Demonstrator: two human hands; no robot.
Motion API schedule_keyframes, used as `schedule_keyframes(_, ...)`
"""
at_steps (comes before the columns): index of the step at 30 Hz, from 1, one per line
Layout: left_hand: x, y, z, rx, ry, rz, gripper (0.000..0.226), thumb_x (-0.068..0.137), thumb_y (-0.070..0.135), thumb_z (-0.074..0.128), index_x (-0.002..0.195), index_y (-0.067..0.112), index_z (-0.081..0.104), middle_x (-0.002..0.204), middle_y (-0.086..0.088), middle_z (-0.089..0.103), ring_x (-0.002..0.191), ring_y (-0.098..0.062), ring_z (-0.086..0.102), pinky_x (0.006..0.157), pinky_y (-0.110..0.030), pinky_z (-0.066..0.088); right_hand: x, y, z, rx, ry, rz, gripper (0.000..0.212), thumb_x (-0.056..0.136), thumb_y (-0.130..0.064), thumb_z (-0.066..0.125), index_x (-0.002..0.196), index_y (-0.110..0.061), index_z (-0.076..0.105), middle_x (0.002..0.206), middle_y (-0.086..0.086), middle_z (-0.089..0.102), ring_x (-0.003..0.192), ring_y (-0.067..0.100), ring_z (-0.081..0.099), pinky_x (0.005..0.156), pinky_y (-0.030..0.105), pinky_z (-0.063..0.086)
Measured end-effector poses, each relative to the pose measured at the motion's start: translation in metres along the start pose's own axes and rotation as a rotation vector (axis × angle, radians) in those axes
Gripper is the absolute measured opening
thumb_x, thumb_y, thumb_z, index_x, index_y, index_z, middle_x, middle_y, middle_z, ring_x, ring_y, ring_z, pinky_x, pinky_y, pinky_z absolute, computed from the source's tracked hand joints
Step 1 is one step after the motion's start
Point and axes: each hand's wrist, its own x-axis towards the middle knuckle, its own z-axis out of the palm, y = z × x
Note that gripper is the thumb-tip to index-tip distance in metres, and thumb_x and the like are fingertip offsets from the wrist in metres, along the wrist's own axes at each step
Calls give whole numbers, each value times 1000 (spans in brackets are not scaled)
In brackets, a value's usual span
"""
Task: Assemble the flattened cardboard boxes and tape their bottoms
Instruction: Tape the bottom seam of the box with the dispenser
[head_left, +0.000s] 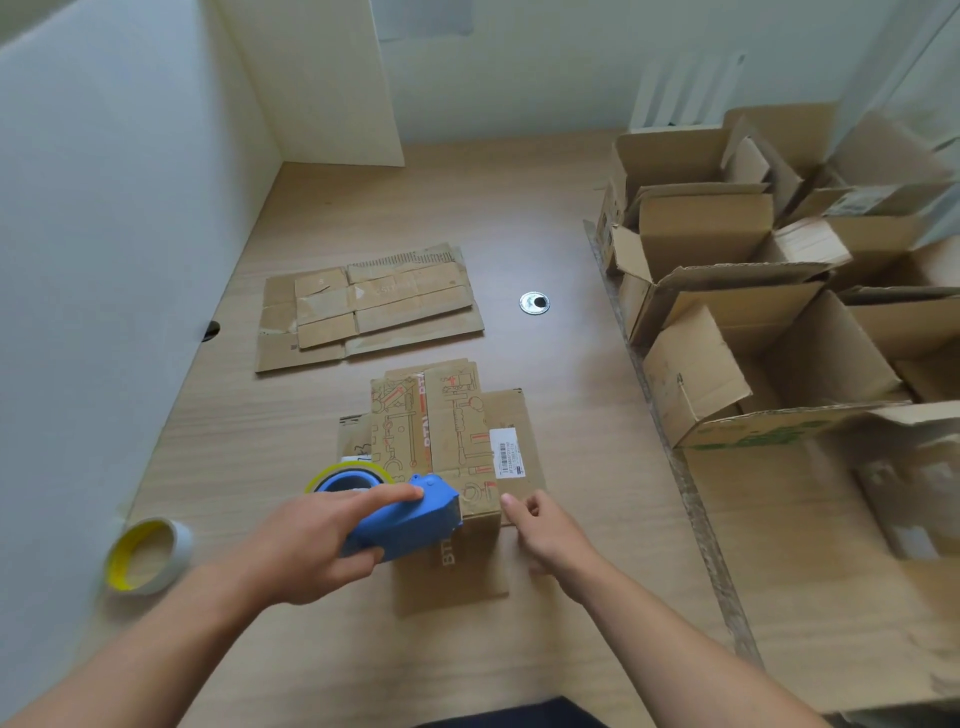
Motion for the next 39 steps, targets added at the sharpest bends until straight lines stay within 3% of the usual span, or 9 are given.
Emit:
schedule_keyframes(5, 0, 2, -1, -6, -19, -29, 71, 85, 47, 53, 134, 71, 7, 128, 18, 56, 97, -10, 56, 82, -26, 45, -12, 1, -15, 53, 145, -212, 19, 95, -30, 64, 79, -19, 62, 78, -7, 63, 76, 12, 57, 69, 26, 45)
schedule_keyframes(11, -1, 2, 1, -8, -19, -33, 70, 82, 50, 50, 134, 70, 7, 128, 16, 57, 94, -10, 55, 82, -27, 46, -14, -5, -7, -226, 28, -258, 17, 90, -34, 71, 77, -32, 60, 111, -6, 54, 111, 14, 51, 99, 34, 43)
schedule_keyframes(15, 0, 2, 0, -12, -30, -33, 70, 83, 49, 51, 132, 72, 6, 130, 16, 56, 94, -9, 53, 82, -27, 46, -9, -9, -6, -381, 93, -321, 24, 90, -39, 70, 72, -38, 54, 112, -18, 44, 119, 12, 39, 102, 41, 39)
schedule_keyframes(20, 1, 0, 1, -6, -29, -29, 70, 84, 50, 52, 132, 72, 7, 130, 15, 56, 95, -9, 53, 81, -26, 45, -8, -9, -6, -532, 90, -375, 12, 94, -46, 62, 90, -35, 64, 120, -15, 46, 122, 13, 38, 94, 36, 37)
schedule_keyframes(23, 2, -1, 1, -17, -28, -23, 71, 84, 48, 53, 133, 72, 7, 131, 15, 55, 95, -8, 52, 82, -25, 45, -9, -11, -6, -668, 89, -390, 18, 96, -50, 53, 102, -34, 60, 128, -10, 44, 124, 16, 37, 94, 39, 34)
schedule_keyframes(26, 2, 1, 1, -28, -25, -26, 70, 84, 49, 53, 134, 71, 9, 132, 14, 54, 98, -9, 54, 84, -26, 46, -8, -14, -4, -757, 81, -385, 40, 97, -53, 45, 130, -32, 54, 137, -6, 41, 130, 19, 35, 99, 44, 34)
schedule_keyframes(30, 2, 4, 1, -48, -8, -37, 69, 80, 51, 50, 137, 67, 13, 132, 14, 56, 102, -11, 57, 87, -30, 48, -5, -20, 7, -443, -23, -300, 49, 101, -52, 41, 142, -26, 48, 143, -1, 46, 134, 23, 39, 110, 45, 37)
schedule_keyframes(35, 2, 3, 0, -63, 28, -50, 71, 80, 50, 52, 137, 67, 14, 127, 14, 58, 100, -12, 57, 85, -30, 48, 1, -20, 20, -168, -46, -294, 41, 104, -42, 44, 144, -34, 49, 133, 2, 58, 127, 17, 48, 108, 35, 39)
schedule_keyframes(39, 1, 2, -4, -86, 16, -54, 71, 79, 50, 51, 134, 75, 13, 123, 16, 57, 91, -8, 57, 79, -26, 49, 1, -18, 25, 102, -91, -218, 39, 104, -39, 48, 143, -39, 50, 133, -2, 54, 127, 12, 49, 108, 30, 39)
